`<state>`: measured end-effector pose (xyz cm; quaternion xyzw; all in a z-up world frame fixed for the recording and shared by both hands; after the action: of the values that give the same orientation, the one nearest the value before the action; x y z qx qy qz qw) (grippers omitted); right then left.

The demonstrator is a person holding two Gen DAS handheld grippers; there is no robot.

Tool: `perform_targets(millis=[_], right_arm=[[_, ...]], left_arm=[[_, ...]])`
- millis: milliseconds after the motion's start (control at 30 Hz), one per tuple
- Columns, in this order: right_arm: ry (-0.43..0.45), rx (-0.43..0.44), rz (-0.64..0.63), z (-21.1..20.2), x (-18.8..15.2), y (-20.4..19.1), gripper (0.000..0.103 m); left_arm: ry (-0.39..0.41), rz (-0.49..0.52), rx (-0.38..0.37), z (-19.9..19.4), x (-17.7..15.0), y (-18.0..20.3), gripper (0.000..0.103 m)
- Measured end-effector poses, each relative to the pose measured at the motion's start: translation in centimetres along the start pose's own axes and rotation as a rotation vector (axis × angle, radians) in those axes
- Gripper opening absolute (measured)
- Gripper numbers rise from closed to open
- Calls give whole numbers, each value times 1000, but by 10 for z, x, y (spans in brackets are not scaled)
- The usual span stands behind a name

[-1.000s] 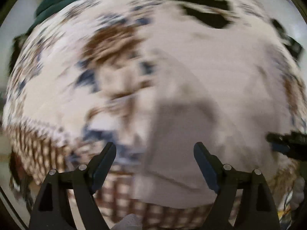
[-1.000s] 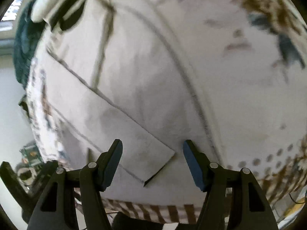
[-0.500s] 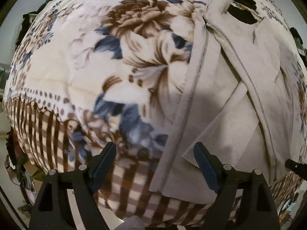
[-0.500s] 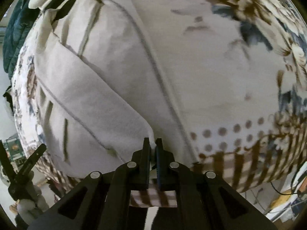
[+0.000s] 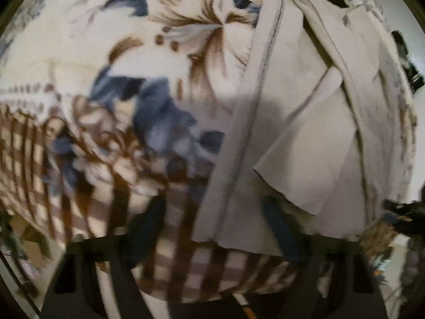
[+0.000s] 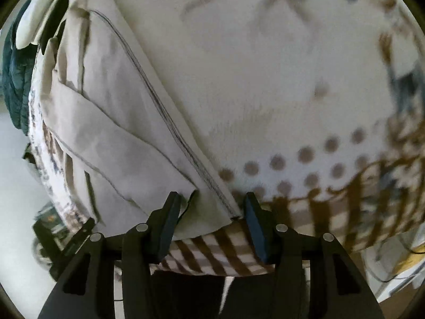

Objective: Fold small clothes

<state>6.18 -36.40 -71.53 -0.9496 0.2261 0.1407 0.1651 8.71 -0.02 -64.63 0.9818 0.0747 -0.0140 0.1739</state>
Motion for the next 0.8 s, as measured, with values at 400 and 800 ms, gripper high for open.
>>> perform_targets(millis=[400, 800], right_arm=[[24, 178, 35, -65, 6, 3, 7], [266, 295, 31, -142, 160, -62, 26]], left_arm=[[45, -203, -258, -71, 42, -6, 2], [245, -291, -442, -70, 229, 9, 16]])
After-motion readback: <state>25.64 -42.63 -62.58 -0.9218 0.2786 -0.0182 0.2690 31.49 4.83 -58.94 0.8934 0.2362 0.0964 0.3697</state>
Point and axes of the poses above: each gripper's, at about its wrist camera, not at the fingertips, and z roughly the way its jaws point, y to its right, x to its top, the point moved 5 cm from there along z, roughly the way its jaws point, and after that the axes turned 9 degrees about -x, right-handed, at the moved point
